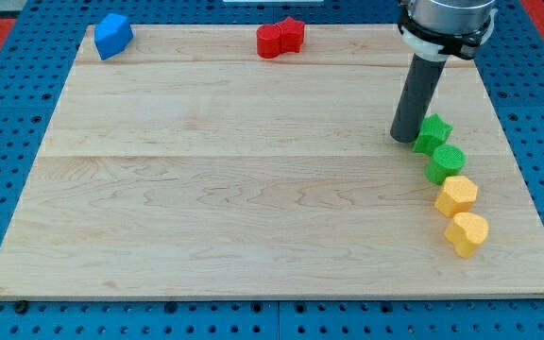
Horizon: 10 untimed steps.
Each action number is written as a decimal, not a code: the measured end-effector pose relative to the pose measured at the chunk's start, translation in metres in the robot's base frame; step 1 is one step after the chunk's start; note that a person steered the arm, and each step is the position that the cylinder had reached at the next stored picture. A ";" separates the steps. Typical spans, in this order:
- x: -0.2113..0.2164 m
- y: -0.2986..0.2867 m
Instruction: Push the red star slightly down
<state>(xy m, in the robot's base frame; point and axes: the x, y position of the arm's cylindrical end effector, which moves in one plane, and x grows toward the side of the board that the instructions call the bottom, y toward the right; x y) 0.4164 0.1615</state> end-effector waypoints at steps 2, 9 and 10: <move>0.001 0.003; -0.196 -0.306; -0.224 -0.279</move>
<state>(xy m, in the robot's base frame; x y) 0.1924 -0.1173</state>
